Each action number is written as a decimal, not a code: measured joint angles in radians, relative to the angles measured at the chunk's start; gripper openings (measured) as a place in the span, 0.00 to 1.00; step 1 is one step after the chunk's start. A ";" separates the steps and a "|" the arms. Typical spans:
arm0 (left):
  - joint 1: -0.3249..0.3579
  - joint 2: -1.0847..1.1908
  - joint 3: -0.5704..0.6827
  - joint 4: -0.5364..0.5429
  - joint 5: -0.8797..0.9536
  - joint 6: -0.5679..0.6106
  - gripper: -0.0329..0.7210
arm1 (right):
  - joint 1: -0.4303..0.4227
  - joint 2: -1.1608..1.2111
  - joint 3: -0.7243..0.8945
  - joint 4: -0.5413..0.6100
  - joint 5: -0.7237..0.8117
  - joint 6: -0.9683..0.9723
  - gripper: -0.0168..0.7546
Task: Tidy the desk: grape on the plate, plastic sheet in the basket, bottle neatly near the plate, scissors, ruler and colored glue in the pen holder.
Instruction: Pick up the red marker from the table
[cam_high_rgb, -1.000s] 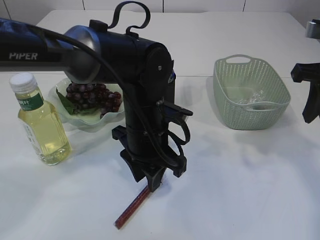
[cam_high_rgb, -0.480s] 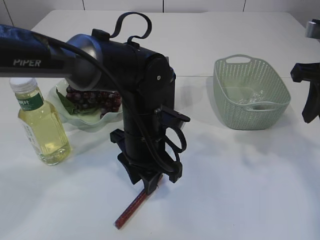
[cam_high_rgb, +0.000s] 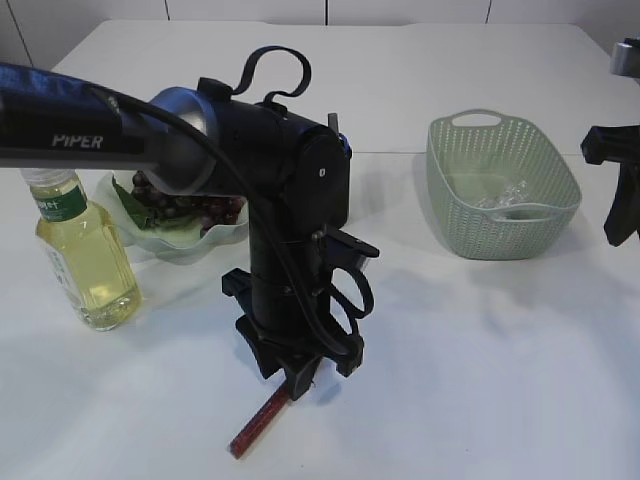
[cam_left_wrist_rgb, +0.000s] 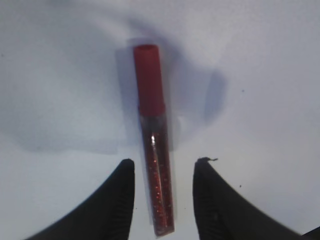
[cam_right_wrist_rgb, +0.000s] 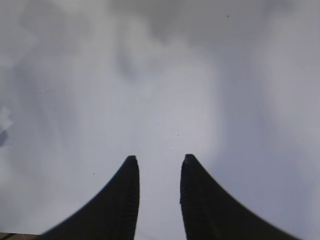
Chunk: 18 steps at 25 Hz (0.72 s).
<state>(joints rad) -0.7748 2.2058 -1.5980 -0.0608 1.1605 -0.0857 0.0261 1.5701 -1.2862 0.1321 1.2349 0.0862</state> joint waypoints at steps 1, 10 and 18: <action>0.000 0.000 0.000 0.000 -0.002 0.000 0.43 | 0.000 0.000 0.000 0.000 0.000 0.000 0.34; 0.000 0.018 0.000 -0.008 -0.018 0.002 0.43 | 0.000 0.000 0.000 0.002 -0.002 0.000 0.34; 0.000 0.031 0.000 -0.019 -0.040 0.003 0.43 | 0.000 0.000 0.000 0.002 -0.002 0.000 0.34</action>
<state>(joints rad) -0.7748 2.2370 -1.5980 -0.0801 1.1202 -0.0825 0.0261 1.5701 -1.2862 0.1341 1.2331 0.0862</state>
